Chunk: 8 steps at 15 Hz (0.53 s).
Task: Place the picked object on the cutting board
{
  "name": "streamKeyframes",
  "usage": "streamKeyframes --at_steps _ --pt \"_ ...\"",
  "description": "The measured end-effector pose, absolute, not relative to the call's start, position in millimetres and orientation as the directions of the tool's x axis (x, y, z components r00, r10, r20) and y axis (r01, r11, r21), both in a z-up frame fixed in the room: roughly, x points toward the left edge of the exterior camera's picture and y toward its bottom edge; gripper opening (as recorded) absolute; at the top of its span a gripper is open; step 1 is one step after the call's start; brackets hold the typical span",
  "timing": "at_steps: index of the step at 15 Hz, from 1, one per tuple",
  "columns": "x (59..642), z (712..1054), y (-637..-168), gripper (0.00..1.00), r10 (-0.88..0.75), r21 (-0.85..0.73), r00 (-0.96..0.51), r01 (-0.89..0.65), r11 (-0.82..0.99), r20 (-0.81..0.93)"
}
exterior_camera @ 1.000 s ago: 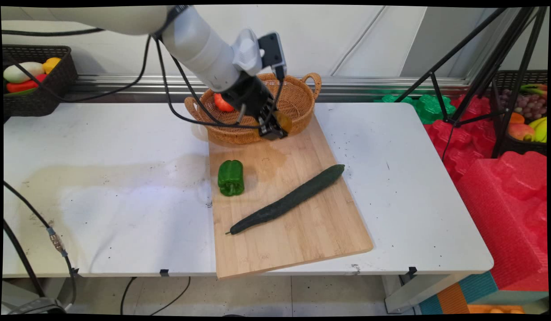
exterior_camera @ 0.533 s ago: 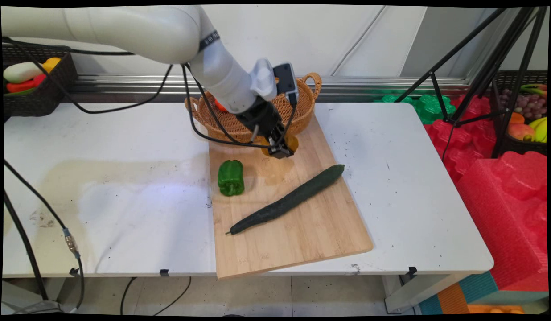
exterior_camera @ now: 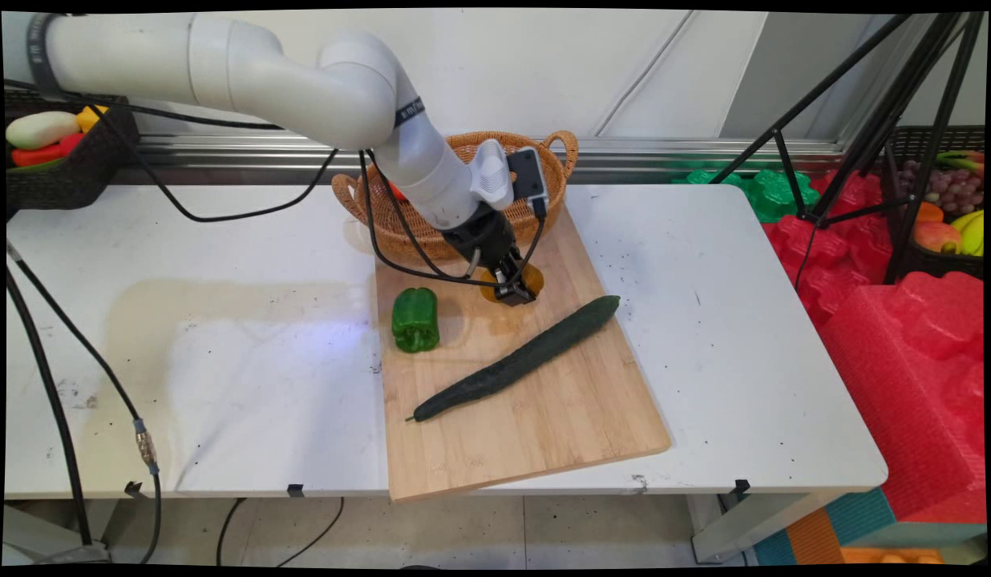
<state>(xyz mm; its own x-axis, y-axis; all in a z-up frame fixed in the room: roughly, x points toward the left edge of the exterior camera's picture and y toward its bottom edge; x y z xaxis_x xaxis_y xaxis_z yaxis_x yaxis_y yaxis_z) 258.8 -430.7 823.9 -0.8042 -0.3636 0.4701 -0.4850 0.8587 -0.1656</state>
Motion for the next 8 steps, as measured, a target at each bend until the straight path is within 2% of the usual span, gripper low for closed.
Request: streamKeyframes --at_steps 4,5,8 --pt "257.2 813.4 -434.0 0.0 -0.371 -0.153 -0.801 -0.488 0.859 0.47" --pt "257.1 811.8 -433.8 1.0 -0.372 -0.152 -0.8 -0.488 0.859 0.47" --pt "257.9 810.3 -431.9 1.0 -0.373 -0.151 -0.798 -0.491 0.858 0.474"
